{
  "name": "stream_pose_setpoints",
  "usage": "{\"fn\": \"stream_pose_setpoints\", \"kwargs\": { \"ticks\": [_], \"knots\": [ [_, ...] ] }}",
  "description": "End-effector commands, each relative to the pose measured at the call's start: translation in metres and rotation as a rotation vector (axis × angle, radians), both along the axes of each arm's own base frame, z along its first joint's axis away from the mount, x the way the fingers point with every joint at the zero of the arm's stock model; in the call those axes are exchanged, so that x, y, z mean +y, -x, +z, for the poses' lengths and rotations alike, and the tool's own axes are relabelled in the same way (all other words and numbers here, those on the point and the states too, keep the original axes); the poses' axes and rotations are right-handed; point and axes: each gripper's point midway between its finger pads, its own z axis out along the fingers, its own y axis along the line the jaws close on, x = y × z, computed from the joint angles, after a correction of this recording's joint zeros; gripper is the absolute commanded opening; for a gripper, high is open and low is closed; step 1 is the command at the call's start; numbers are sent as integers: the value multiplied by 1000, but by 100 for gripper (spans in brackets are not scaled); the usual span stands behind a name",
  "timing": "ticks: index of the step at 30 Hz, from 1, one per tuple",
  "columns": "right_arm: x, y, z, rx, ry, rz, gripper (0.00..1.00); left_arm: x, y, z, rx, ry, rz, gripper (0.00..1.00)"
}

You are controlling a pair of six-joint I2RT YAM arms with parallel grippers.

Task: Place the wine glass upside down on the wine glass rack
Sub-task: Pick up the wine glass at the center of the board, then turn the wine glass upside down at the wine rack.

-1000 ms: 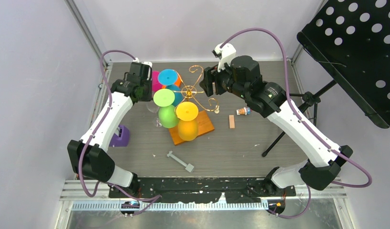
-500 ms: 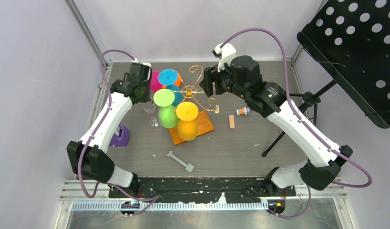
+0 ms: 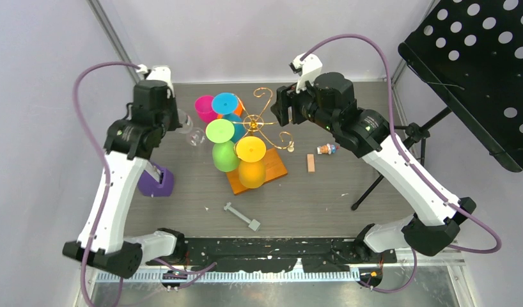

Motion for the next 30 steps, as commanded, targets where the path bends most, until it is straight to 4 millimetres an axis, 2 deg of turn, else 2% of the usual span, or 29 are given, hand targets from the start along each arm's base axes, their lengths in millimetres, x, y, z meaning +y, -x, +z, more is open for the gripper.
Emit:
{"fn": "stream_pose_setpoints", "kwargs": {
  "ticks": [1, 9, 14, 18, 20, 23, 26, 27, 30],
  "knots": [
    [-19, 9, 56, -114, -90, -39, 70, 14, 24, 72, -225, 87, 71, 0],
    [-24, 25, 96, -135, -223, -32, 70, 27, 81, 137, -512, 277, 105, 0],
    [-11, 43, 119, -119, -312, 70, 72, 30, 118, 181, -694, 382, 57, 0],
    [13, 59, 130, -66, -356, 213, 74, 28, 148, 216, -810, 449, -10, 0],
    [24, 65, 134, -38, -379, 275, 75, 20, 159, 231, -851, 478, -75, 0],
    [51, 80, 142, 31, -450, 412, 75, 0, 173, 246, -867, 548, -201, 0],
    [71, 90, 150, 42, -484, 472, 75, -21, 180, 251, -869, 634, -314, 0],
    [80, 91, 147, 54, -480, 481, 75, -29, 181, 251, -863, 663, -353, 0],
    [93, 87, 144, 72, -500, 461, 75, -44, 181, 249, -843, 724, -419, 0]
  ]
}}
